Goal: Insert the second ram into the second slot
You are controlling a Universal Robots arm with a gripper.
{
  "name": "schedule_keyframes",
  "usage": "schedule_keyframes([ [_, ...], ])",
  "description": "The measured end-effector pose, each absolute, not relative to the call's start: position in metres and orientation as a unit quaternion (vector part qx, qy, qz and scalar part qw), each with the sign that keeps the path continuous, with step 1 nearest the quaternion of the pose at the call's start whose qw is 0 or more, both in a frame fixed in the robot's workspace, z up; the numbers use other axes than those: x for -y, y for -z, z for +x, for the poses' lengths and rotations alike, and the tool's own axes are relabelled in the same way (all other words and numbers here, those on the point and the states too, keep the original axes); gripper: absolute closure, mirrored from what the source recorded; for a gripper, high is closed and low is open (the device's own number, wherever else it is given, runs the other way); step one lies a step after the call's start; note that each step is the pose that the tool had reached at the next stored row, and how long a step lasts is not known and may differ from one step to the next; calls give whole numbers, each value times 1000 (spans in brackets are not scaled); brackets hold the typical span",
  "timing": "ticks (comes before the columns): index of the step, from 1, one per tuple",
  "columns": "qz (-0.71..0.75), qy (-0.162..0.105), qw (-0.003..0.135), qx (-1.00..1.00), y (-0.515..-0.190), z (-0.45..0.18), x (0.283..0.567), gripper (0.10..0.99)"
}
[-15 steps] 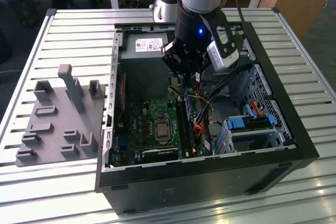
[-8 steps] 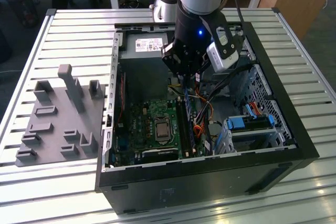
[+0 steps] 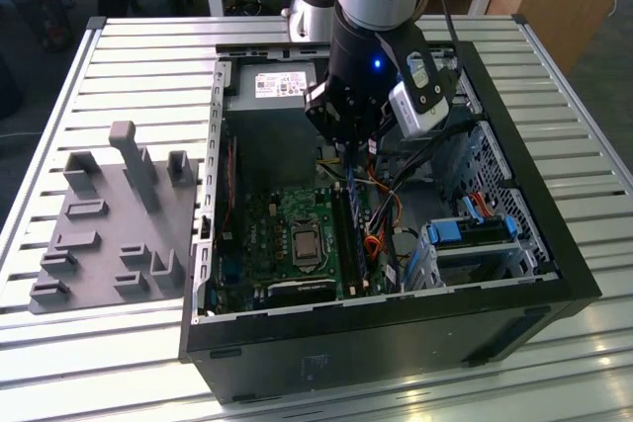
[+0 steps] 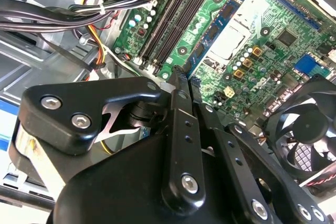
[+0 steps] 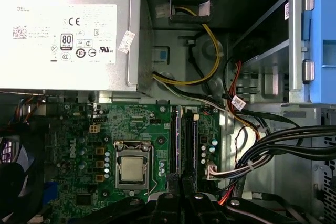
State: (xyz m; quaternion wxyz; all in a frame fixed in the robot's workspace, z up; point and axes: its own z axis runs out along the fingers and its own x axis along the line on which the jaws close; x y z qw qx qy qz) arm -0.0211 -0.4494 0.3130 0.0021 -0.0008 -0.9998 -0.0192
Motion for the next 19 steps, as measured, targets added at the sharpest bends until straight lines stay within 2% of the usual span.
schedule_keyframes([
  [19,-1,19,2,1000,-309,-21,449,949],
])
